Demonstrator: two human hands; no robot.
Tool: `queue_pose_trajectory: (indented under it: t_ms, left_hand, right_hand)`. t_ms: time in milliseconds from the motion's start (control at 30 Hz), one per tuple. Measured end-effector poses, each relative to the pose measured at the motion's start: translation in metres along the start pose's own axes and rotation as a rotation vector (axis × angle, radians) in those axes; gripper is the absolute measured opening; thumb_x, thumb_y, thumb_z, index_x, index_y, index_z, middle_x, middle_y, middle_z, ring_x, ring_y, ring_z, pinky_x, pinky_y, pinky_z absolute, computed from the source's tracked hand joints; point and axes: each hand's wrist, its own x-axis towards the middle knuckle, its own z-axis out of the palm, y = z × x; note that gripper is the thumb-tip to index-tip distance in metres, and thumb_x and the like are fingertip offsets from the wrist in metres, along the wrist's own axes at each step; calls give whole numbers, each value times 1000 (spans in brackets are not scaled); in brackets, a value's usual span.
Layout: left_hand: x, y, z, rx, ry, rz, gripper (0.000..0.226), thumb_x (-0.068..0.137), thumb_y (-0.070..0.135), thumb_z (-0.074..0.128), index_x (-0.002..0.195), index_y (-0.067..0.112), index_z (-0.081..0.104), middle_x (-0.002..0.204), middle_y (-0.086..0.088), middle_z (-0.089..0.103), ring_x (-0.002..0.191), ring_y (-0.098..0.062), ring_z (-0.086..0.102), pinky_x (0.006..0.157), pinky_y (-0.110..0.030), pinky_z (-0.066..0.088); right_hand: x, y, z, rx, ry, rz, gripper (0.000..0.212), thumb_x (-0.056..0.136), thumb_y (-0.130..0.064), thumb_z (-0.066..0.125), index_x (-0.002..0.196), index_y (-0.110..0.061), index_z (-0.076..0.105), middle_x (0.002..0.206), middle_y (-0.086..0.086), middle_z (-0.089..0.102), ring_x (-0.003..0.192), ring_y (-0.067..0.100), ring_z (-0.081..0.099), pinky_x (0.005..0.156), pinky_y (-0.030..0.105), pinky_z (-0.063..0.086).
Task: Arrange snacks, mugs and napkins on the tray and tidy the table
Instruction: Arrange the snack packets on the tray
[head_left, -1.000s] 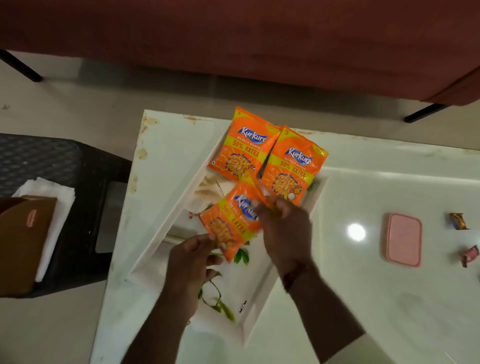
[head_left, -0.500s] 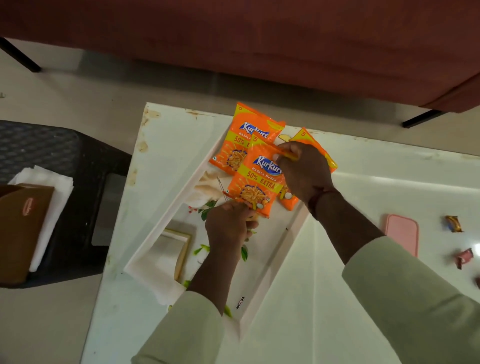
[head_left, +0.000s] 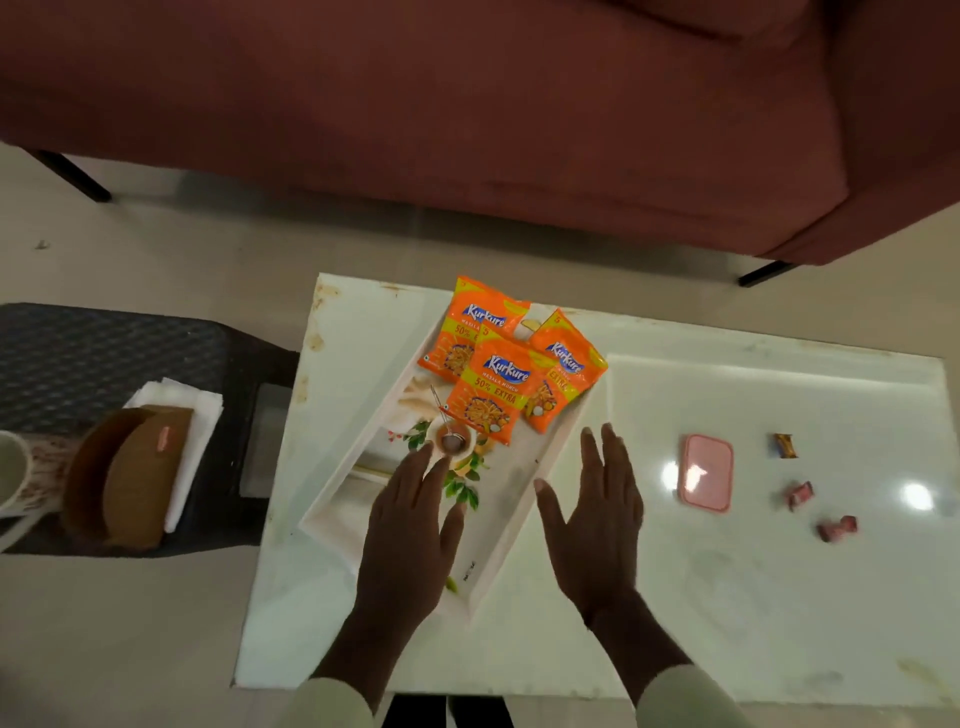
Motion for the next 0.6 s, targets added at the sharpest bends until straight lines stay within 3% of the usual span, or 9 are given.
queue_pose_trajectory:
  t_ms: [100, 233, 400, 600]
  left_hand:
    - [-27, 8, -28, 112, -46, 31, 66, 96, 47, 41, 152, 15, 24, 162, -7, 18, 150, -24, 14, 116, -40, 23]
    - [-58, 21, -78, 155, -80, 49, 78, 96, 50, 39, 155, 14, 5, 164, -9, 5, 150, -26, 6, 118, -46, 23]
    - [-91, 52, -135, 180, -127, 111, 82, 94, 49, 46, 155, 11, 5, 163, -10, 4, 150, -27, 5, 116, -49, 28]
    - [-123, 91, -179, 221, -73, 166, 80, 95, 50, 42, 154, 10, 5, 163, -11, 4, 150, -28, 1, 119, -47, 23]
  right_hand:
    - [-32, -2, -32, -82, -62, -38, 80, 94, -48, 52, 157, -21, 13, 167, 0, 3, 154, 20, 1, 121, 46, 19]
    - [-69, -15, -85, -138, -117, -96, 82, 95, -52, 49, 158, -19, 8, 167, 1, 0, 154, 21, -2, 120, 50, 21]
    - [-110, -41, -148, -164, -113, -97, 84, 94, -55, 45, 158, -20, 5, 167, 1, -3, 154, 20, -5, 121, 50, 18]
    - [-148, -67, -193, -158, -54, -132, 82, 94, -57, 42, 158, -19, 7, 167, 5, 0, 154, 24, -3, 122, 51, 16]
